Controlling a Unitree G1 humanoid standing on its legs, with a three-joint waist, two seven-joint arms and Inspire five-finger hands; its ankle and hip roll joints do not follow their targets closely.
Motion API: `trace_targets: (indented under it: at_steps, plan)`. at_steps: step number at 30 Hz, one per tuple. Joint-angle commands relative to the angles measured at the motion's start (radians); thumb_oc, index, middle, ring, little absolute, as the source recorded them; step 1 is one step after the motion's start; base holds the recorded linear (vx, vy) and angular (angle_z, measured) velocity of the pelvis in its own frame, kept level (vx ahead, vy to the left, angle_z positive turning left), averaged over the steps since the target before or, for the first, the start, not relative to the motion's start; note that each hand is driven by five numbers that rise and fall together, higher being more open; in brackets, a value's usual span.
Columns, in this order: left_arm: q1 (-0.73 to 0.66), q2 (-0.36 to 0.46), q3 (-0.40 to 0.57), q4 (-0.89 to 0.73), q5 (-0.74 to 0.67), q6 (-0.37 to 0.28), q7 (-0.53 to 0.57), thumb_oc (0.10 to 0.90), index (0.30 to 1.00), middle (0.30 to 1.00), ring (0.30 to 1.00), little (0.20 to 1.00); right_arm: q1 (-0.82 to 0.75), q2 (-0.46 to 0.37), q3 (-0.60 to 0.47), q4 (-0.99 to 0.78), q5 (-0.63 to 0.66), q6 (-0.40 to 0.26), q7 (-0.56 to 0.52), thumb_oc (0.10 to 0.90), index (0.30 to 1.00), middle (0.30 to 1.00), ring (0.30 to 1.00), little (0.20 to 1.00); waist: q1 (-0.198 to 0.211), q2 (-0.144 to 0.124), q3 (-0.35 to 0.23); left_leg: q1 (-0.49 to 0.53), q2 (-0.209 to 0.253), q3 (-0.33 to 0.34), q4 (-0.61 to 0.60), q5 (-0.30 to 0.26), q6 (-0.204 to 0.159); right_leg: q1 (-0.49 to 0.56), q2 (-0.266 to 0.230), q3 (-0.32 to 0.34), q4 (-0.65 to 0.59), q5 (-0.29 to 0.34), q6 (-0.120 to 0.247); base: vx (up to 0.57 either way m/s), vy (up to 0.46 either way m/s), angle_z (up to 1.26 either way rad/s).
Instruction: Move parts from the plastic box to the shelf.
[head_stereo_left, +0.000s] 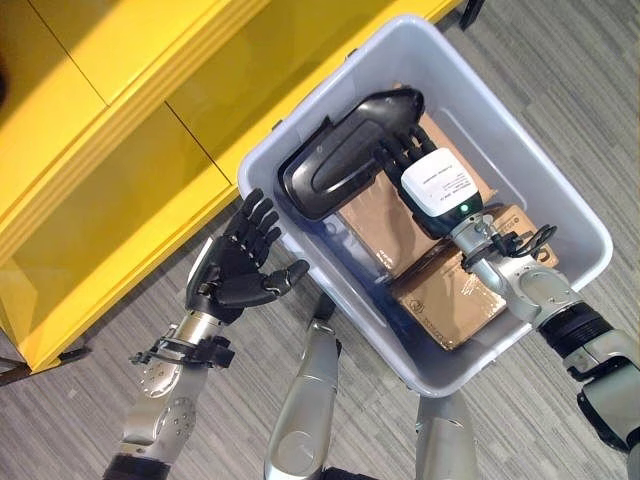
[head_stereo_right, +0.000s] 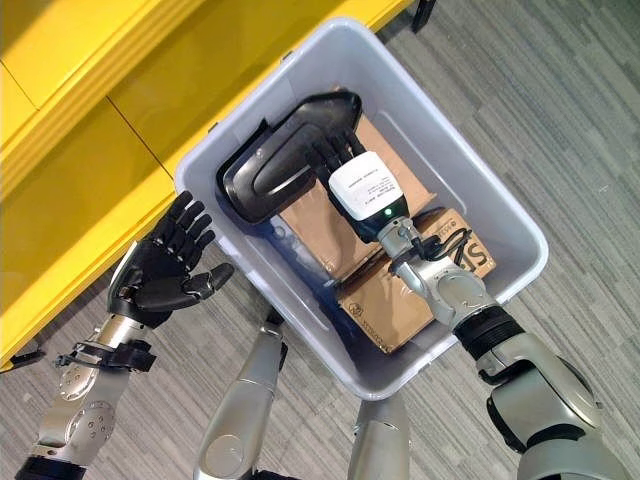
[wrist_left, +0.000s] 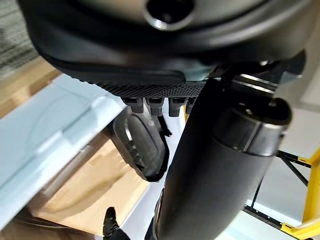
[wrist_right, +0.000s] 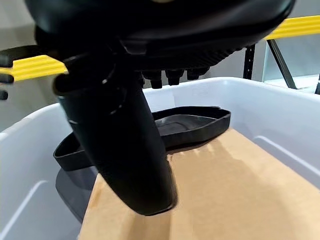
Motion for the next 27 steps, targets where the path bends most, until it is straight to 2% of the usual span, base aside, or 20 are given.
trace_targets:
  at_steps: [1, 14, 20, 27]
  plan:
    - [0.008, 0.037, 0.013, -0.133, 0.005, -0.083, -0.026, 0.900, 1.000, 1.000, 1.000, 1.000, -0.114, -0.011, 0.035, -0.086, -0.052, 0.001, -0.119, 0.900, 1.000, 1.000, 1.000, 1.000, -0.001, 0.047, -0.017, -0.034, -0.018, 0.111, -0.262, 0.218, 0.070, 0.098, 0.060, 0.109, 0.212, -0.237, 0.027, 0.00, 0.013, 0.04]
    - [-0.016, 0.037, -0.005, -0.123, 0.009, -0.082, -0.011, 0.900, 1.000, 1.000, 1.000, 1.000, -0.196, 0.014, 0.109, -0.025, -0.092, 0.061, -0.096, 0.900, 1.000, 1.000, 1.000, 1.000, 0.021, 0.051, -0.017, -0.081, -0.029, 0.106, -0.238, 0.217, 0.077, 0.060, 0.046, 0.100, 0.239, -0.238, 0.028, 0.00, 0.008, 0.02]
    - [-0.024, 0.042, -0.011, -0.114, 0.006, -0.082, -0.018, 0.900, 1.000, 1.000, 1.000, 1.000, -0.224, 0.027, 0.159, 0.070, 0.006, 0.127, -0.051, 0.900, 1.000, 1.000, 1.000, 1.000, 0.033, 0.054, -0.017, -0.099, -0.029, 0.100, -0.235, 0.220, 0.078, 0.046, 0.044, 0.094, 0.252, -0.239, 0.027, 0.00, 0.000, 0.01]
    - [-0.043, 0.045, -0.029, -0.101, 0.018, -0.083, -0.017, 0.900, 1.000, 1.000, 1.000, 1.000, -0.270, 0.055, 0.202, 0.216, 0.076, 0.139, -0.010, 0.900, 1.000, 1.000, 1.000, 1.000, 0.046, 0.061, -0.017, -0.124, -0.028, 0.091, -0.226, 0.221, 0.079, 0.022, 0.041, 0.088, 0.271, -0.242, 0.024, 0.00, -0.009, 0.00]
